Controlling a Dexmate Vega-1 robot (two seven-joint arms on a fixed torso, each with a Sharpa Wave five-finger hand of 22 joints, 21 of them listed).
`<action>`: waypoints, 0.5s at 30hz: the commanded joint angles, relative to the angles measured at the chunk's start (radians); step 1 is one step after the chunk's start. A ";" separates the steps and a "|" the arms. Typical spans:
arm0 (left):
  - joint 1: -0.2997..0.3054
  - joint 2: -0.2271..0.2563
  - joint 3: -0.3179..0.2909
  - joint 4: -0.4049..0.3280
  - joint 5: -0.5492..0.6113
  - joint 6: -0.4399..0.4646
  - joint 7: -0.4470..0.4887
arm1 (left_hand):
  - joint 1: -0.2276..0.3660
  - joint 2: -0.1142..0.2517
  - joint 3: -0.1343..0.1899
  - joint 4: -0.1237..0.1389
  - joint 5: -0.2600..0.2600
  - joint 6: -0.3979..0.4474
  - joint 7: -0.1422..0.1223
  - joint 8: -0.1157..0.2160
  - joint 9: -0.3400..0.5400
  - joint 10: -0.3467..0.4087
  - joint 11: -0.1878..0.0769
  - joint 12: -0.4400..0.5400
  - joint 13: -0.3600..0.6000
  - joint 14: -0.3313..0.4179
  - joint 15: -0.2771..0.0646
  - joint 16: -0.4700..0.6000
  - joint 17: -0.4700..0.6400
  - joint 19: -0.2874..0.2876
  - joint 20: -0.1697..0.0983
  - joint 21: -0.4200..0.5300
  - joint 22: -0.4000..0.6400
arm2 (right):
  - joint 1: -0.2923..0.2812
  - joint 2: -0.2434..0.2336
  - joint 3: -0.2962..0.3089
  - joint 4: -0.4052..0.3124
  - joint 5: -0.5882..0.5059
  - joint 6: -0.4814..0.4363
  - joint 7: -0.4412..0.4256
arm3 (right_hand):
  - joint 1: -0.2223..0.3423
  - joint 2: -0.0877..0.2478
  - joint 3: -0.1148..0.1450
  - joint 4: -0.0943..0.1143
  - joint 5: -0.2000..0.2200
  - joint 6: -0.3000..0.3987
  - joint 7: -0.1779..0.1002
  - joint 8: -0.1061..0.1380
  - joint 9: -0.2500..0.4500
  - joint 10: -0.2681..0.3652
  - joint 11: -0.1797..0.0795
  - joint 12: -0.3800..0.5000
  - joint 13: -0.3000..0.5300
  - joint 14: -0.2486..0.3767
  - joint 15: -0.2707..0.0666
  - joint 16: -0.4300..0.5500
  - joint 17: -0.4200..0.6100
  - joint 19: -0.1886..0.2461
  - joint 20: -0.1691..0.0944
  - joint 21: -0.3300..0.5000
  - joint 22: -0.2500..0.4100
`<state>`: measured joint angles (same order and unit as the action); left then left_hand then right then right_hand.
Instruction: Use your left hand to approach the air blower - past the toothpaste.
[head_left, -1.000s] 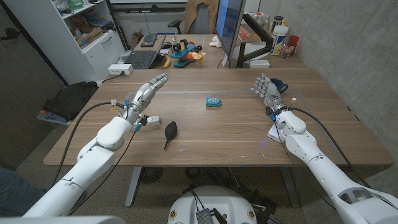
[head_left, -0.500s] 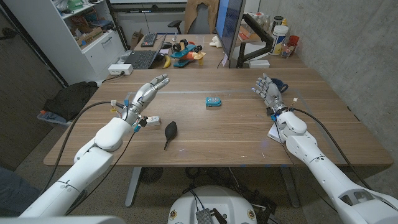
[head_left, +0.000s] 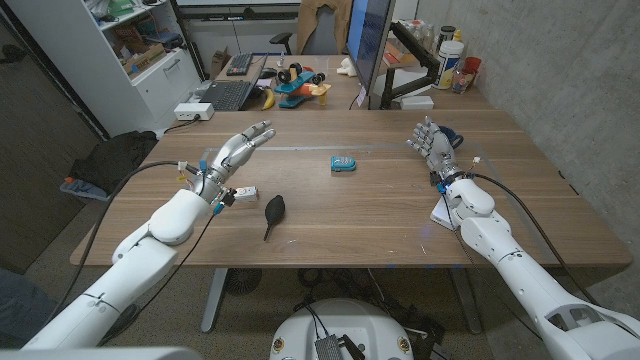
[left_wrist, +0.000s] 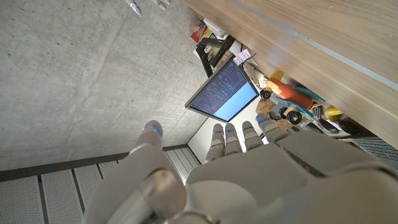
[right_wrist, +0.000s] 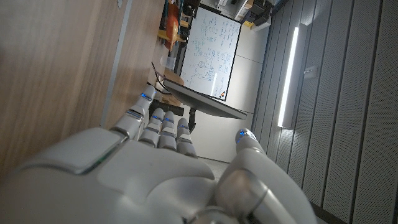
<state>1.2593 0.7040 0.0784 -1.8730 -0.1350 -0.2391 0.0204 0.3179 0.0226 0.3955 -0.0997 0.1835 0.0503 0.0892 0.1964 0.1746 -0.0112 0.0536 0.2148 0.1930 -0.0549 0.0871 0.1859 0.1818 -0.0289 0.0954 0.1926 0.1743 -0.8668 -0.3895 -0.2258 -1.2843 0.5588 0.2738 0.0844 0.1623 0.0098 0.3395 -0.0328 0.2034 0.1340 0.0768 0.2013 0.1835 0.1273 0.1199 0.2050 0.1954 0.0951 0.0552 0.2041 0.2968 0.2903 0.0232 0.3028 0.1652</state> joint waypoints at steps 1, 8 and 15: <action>0.026 0.018 -0.015 -0.032 0.035 0.024 0.003 | 0.012 -0.002 -0.001 -0.007 -0.002 0.008 0.001 0.003 0.005 0.003 0.003 0.006 0.004 0.009 0.005 0.007 -0.001 0.002 0.010 0.005 0.005 | 0.003 0.005 0.002 0.015 0.004 0.008 0.005 | -0.001 -0.004 -0.004 -0.001 0.007 0.013 -0.002 0.000 0.004 0.008 0.002 -0.002 -0.001 0.007 0.000 0.005 0.002 0.010 0.004 -0.004 0.005; 0.048 0.027 -0.030 -0.053 0.059 0.033 0.006 | 0.015 -0.001 0.000 -0.010 -0.002 0.009 0.002 0.002 0.005 0.005 0.003 0.006 0.004 0.010 0.004 0.007 -0.001 0.001 0.013 0.005 0.005 | 0.005 0.006 0.002 0.017 0.003 0.010 0.004 | -0.002 -0.003 -0.005 -0.001 0.007 0.014 -0.002 -0.001 0.004 0.008 0.004 -0.002 -0.001 0.007 0.001 0.004 0.000 0.010 0.005 -0.007 0.005; 0.076 0.033 -0.048 -0.081 0.100 0.035 0.018 | 0.019 0.000 0.001 -0.013 -0.003 0.010 0.000 0.001 0.005 0.005 0.004 0.006 0.004 0.011 0.004 0.006 -0.001 0.001 0.012 0.005 0.005 | 0.009 0.007 0.003 0.022 0.003 0.014 0.006 | -0.003 -0.003 -0.006 -0.001 0.007 0.015 -0.004 -0.001 0.004 0.009 0.002 -0.003 -0.002 0.006 0.001 0.004 -0.003 0.011 0.005 -0.010 0.005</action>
<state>1.2993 0.7257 0.0526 -1.9177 -0.0832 -0.2136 0.0271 0.3284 0.0227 0.3955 -0.1078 0.1835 0.0556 0.0838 0.1963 0.1746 -0.0112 0.0536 0.2148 0.1930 -0.0504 0.0916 0.1859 0.1818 -0.0289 0.0953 0.1926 0.1743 -0.8628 -0.3848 -0.2241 -1.2700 0.5613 0.2819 0.0877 0.1623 0.0097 0.3337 -0.0330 0.2036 0.1395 0.0713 0.2013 0.1835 0.1289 0.1215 0.2050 0.1906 0.0950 0.0552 0.2041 0.2922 0.2958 0.0287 0.2957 0.1652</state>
